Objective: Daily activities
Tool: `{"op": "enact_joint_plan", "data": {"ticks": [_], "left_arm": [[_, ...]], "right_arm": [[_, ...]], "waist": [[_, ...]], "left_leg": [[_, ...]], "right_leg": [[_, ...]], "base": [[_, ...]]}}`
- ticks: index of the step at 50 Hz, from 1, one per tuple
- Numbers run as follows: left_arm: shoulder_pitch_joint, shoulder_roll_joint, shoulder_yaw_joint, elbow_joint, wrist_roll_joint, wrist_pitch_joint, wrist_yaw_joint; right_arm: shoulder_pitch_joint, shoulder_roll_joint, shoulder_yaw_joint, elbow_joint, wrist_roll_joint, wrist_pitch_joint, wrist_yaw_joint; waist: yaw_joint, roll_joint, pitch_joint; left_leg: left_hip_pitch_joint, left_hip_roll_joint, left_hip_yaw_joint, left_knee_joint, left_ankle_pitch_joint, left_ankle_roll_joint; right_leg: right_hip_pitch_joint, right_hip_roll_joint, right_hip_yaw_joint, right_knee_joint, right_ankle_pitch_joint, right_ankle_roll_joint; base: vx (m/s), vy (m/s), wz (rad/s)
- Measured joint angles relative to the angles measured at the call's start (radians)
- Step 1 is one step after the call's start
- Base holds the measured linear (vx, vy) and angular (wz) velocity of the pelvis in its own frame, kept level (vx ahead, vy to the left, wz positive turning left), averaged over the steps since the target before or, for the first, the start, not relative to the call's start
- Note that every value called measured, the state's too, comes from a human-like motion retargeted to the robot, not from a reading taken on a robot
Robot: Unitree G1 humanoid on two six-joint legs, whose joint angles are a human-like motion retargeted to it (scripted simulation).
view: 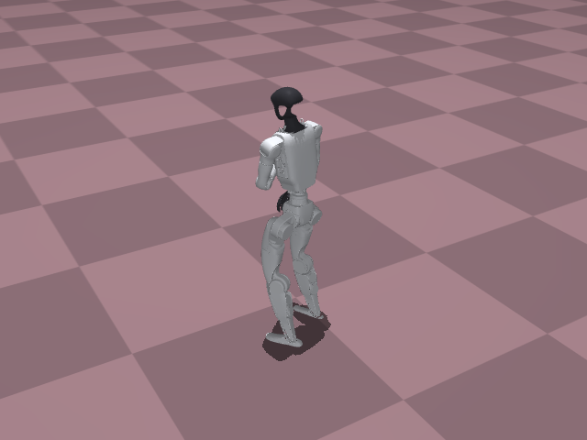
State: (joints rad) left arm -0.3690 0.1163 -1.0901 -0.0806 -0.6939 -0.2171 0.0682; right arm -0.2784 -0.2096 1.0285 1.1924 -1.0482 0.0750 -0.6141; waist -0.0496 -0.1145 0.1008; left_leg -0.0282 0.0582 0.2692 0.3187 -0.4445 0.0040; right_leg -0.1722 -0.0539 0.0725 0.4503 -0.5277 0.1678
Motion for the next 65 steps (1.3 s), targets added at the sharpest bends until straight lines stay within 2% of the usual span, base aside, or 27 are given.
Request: {"op": "enact_joint_plan", "data": {"ticks": [7, 14, 18, 22, 26, 33, 38, 45, 53, 56, 61, 65], "left_arm": [[0.023, -0.001, -0.008, -0.010, -0.129, -0.004, 0.002], [0.027, -0.002, -0.019, -0.006, -0.226, -0.027, -0.001], [0.016, 0.001, -0.023, 0.002, -0.245, -0.043, -0.010], [0.006, 0.009, -0.029, 0.011, -0.239, -0.057, -0.025], [0.008, 0.016, -0.049, 0.021, -0.222, -0.063, -0.044], [0.016, -0.002, -0.073, 0.046, -0.177, -0.071, -0.075], [0.021, -0.014, -0.064, 0.040, -0.159, -0.080, -0.083], [0.037, -0.026, -0.048, 0.021, -0.166, -0.092, -0.076], [0.034, -0.040, -0.062, 0.027, -0.192, -0.097, -0.056], [0.035, -0.045, -0.074, 0.039, -0.195, -0.093, -0.050], [0.022, -0.042, -0.085, 0.050, -0.178, -0.094, -0.040], [0.021, -0.033, -0.078, 0.047, -0.162, -0.103, -0.031]], "right_arm": [[0.006, 0.048, -0.017, 0.013, 0.063, 0.006, -0.011], [-0.005, 0.099, -0.008, 0.003, 0.105, -0.001, -0.005], [-0.013, 0.123, 0.009, -0.008, 0.111, -0.010, 0.009], [-0.020, 0.140, 0.028, -0.019, 0.109, -0.022, 0.025], [-0.025, 0.149, 0.042, -0.027, 0.106, -0.036, 0.034], [-0.022, 0.146, 0.056, -0.029, 0.095, -0.051, 0.030], [-0.016, 0.139, 0.061, -0.026, 0.087, -0.056, 0.012], [0.003, 0.129, 0.048, -0.022, 0.109, -0.061, -0.032], [0.024, 0.108, -0.007, -0.012, 0.176, -0.064, -0.082], [0.039, 0.100, -0.030, -0.012, 0.198, -0.059, -0.091], [0.071, 0.071, -0.081, -0.018, 0.238, -0.045, -0.098], [0.100, 0.050, -0.124, -0.023, 0.267, -0.035, -0.095]], "waist": [[-0.022, -0.040, -0.007], [-0.056, -0.079, -0.008], [-0.062, -0.091, -0.013], [-0.064, -0.097, -0.024], [-0.088, -0.100, -0.039], [-0.116, -0.095, -0.073], [-0.118, -0.098, -0.093], [-0.106, -0.104, -0.105], [-0.080, -0.105, -0.083], [-0.056, -0.098, -0.070], [-0.036, -0.081, -0.069], [-0.015, -0.037, -0.074]], "left_leg": [[0.088, -0.086, 0.056, -0.138, 0.017, 0.038], [0.161, -0.149, 0.126, -0.286, 0.069, 0.050], [0.189, -0.167, 0.202, -0.359, 0.100, 0.048], [0.182, -0.163, 0.290, -0.374, 0.105, 0.041], [0.162, -0.154, 0.340, -0.374, 0.109, 0.036], [0.131, -0.123, 0.400, -0.372, 0.130, 0.025], [0.129, -0.103, 0.423, -0.372, 0.152, 0.014], [0.151, -0.066, 0.432, -0.368, 0.196, 0.006], [0.152, 0.036, 0.410, -0.265, 0.309, -0.028], [0.094, 0.070, 0.253, -0.243, 0.221, -0.055], [0.005, 0.088, 0.176, -0.031, 0.044, -0.014], [-0.084, 0.092, 0.109, 0.174, -0.107, 0.010]], "right_leg": [[-0.042, -0.051, 0.060, 0.074, -0.027, 0.046], [-0.112, -0.073, 0.088, 0.156, -0.007, 0.094], [-0.170, -0.135, -0.005, 0.209, 0.029, 0.086], [-0.218, -0.246, -0.173, 0.262, 0.049, 0.019], [-0.247, -0.274, -0.198, 0.265, 0.056, 0.011], [-0.262, -0.291, -0.183, 0.204, 0.090, 0.014], [-0.253, -0.288, -0.171, 0.181, 0.074, 0.016], [-0.236, -0.241, -0.163, 0.160, -0.033, -0.004], [-0.170, -0.157, -0.163, 0.107, -0.061, -0.027], [-0.147, -0.099, -0.129, 0.084, -0.050, -0.035], [-0.107, -0.036, -0.085, 0.020, -0.024, -0.028], [-0.074, 0.043, -0.040, -0.049, 0.012, -0.020]], "base": [[0.04, 0.19, -0.50], [-0.04, 0.13, -0.61], [-0.08, 0.06, -1.02], [-0.08, 0.00, -1.13], [-0.06, -0.05, -0.68], [-0.03, -0.14, -0.53], [-0.02, -0.25, -0.42], [0.01, -0.31, -0.36], [0.07, -0.31, -0.48], [0.05, -0.25, -1.11], [0.09, -0.14, -0.79], [0.09, -0.05, -0.94]]}}
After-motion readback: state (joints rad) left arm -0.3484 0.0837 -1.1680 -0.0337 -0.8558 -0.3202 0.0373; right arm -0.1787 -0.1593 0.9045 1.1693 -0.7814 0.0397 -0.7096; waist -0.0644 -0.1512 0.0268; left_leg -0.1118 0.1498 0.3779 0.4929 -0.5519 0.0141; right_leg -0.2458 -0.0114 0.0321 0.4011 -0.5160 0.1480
